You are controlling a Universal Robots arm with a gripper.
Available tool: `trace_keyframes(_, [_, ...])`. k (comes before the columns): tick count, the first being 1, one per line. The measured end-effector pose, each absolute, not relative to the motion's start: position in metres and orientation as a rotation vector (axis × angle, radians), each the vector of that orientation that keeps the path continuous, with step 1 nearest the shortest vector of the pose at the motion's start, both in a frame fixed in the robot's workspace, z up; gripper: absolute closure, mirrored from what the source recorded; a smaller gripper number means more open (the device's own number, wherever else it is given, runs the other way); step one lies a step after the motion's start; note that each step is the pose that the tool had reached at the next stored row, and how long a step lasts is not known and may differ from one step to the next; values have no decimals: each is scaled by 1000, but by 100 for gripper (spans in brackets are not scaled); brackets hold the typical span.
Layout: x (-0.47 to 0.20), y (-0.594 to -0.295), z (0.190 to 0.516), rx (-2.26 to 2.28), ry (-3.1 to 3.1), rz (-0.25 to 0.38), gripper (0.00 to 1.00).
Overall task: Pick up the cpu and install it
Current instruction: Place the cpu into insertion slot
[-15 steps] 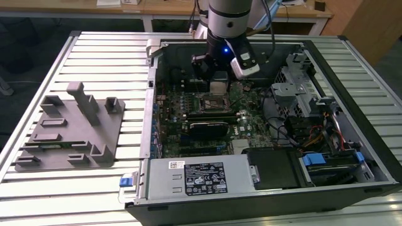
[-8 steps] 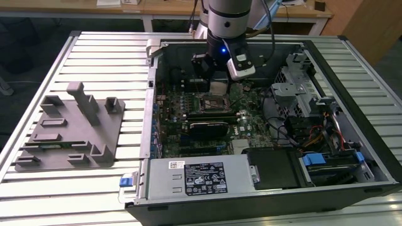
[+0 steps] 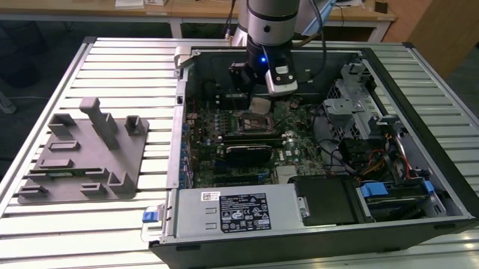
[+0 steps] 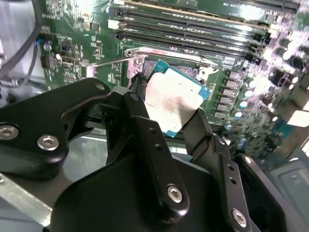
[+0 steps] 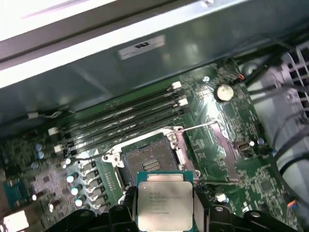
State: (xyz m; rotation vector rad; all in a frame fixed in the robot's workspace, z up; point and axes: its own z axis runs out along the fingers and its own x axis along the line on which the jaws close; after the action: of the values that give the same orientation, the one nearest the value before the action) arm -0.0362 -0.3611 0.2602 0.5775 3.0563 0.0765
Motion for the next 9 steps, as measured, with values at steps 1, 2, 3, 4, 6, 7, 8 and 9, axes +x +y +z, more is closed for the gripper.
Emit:
trace_keyframes(1, [-36, -361, 260, 605, 3051, 76, 45])
trace_keyframes(2, [-36, -361, 260, 632, 3045, 76, 45])
trace_keyframes(3, [-36, -361, 260, 660, 3038, 75, 45])
trace_keyframes(4, [-36, -361, 260, 687, 3032, 75, 45])
trace_keyframes(6, [-36, -361, 260, 743, 3018, 74, 45])
trace_keyframes(7, [-36, -361, 260, 770, 3010, 73, 45])
trace_keyframes(8, [-36, -361, 260, 797, 3003, 73, 45])
trace_keyframes(9, [-36, -361, 259, 824, 2995, 72, 45])
